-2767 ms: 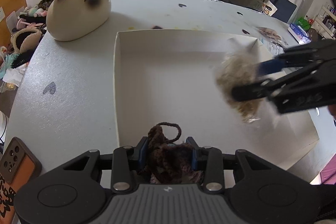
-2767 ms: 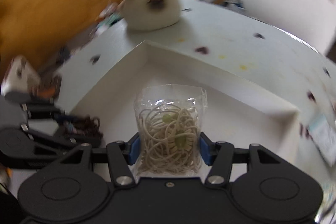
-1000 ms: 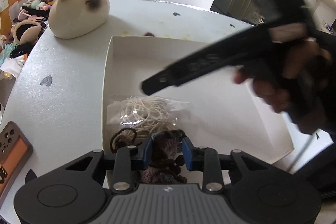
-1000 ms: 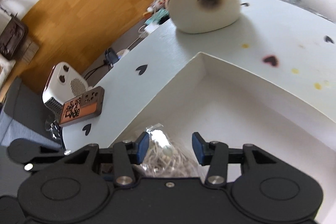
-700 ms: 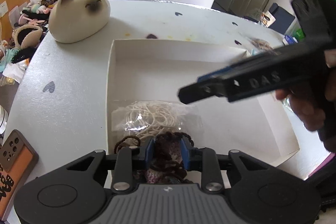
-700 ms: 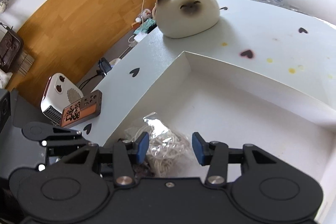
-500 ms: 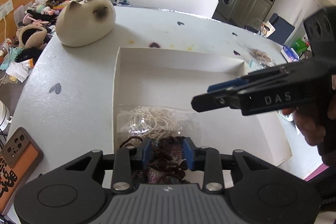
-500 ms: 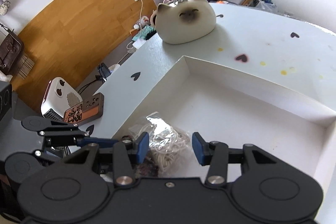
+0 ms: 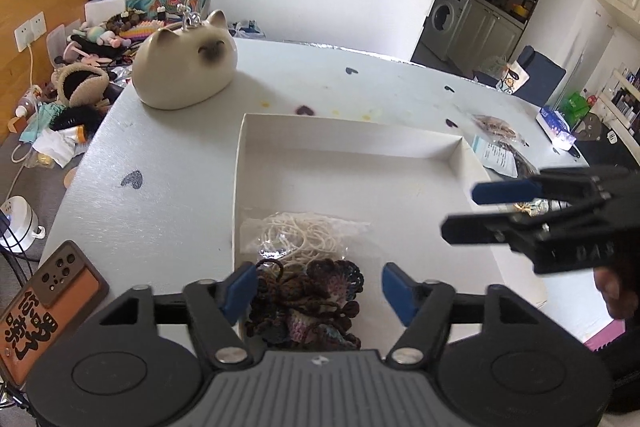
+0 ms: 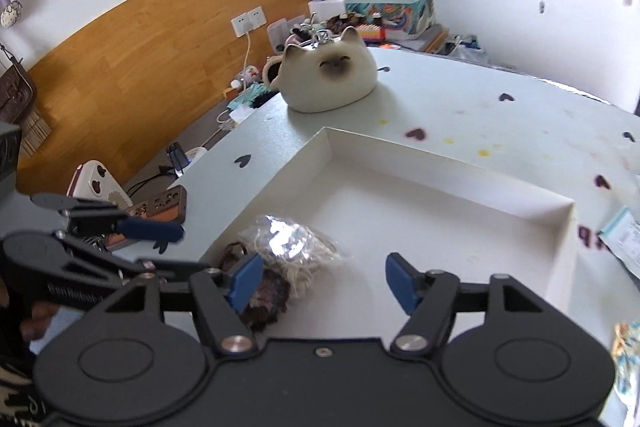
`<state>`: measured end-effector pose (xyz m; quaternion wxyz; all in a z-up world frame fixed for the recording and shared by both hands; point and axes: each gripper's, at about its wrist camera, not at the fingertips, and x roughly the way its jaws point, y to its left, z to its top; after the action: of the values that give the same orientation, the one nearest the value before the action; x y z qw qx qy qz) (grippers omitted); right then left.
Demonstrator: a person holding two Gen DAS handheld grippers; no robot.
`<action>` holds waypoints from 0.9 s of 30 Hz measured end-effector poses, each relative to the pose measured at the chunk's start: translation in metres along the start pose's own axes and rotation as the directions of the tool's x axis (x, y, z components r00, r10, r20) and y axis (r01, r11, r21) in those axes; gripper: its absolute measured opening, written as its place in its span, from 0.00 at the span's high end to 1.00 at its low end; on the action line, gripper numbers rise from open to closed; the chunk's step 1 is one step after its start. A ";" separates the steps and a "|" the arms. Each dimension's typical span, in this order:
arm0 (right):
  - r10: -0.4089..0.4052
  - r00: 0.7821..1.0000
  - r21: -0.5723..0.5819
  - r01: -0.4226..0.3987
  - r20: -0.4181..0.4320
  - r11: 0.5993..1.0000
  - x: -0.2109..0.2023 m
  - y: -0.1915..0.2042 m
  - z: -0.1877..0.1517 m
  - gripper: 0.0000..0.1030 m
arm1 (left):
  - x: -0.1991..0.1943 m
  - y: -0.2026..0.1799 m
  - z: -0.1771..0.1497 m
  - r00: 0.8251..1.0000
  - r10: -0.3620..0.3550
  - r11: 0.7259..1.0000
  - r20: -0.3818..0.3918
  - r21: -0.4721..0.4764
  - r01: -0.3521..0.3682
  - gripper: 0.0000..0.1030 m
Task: Organize soft objects
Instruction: 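Withdraw both tools from the tray and move toward the remaining items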
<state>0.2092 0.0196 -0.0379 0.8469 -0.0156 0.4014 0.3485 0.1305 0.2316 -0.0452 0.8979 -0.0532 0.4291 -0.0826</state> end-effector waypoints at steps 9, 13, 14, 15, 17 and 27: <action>-0.102 0.993 0.032 0.100 0.054 0.994 -0.027 0.003 -0.027 0.17 | -0.010 0.001 -0.007 0.999 0.005 1.000 0.037 -0.011 -0.004 0.05; -0.152 0.985 0.061 0.148 0.079 0.987 -0.037 -0.002 -0.034 0.05 | -0.013 0.000 -0.007 0.998 0.026 0.999 0.056 -0.025 -0.024 0.01; -0.168 0.982 0.061 0.164 0.085 0.985 -0.039 -0.002 -0.037 0.03 | -0.015 -0.001 -0.007 0.997 0.030 0.999 0.064 -0.028 -0.028 0.00; -0.183 0.979 0.061 0.178 0.092 0.982 -0.042 -0.002 -0.039 0.02 | -0.016 -0.001 -0.007 0.997 0.034 0.999 0.073 -0.031 -0.032 0.00; -0.207 0.973 0.063 0.201 0.107 0.978 -0.047 -0.004 -0.041 0.00 | -0.017 -0.003 -0.006 0.995 0.045 0.998 0.086 -0.039 -0.042 0.00; -0.283 0.944 0.076 0.274 0.170 0.959 -0.070 -0.032 -0.052 0.00 | -0.017 -0.029 -0.004 0.990 0.102 0.992 0.094 -0.078 -0.095 0.00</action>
<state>0.1636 -0.0605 -0.0327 0.9204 -0.0191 0.3261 0.2148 0.1145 0.2064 -0.0299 0.9182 -0.0687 0.3896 -0.0198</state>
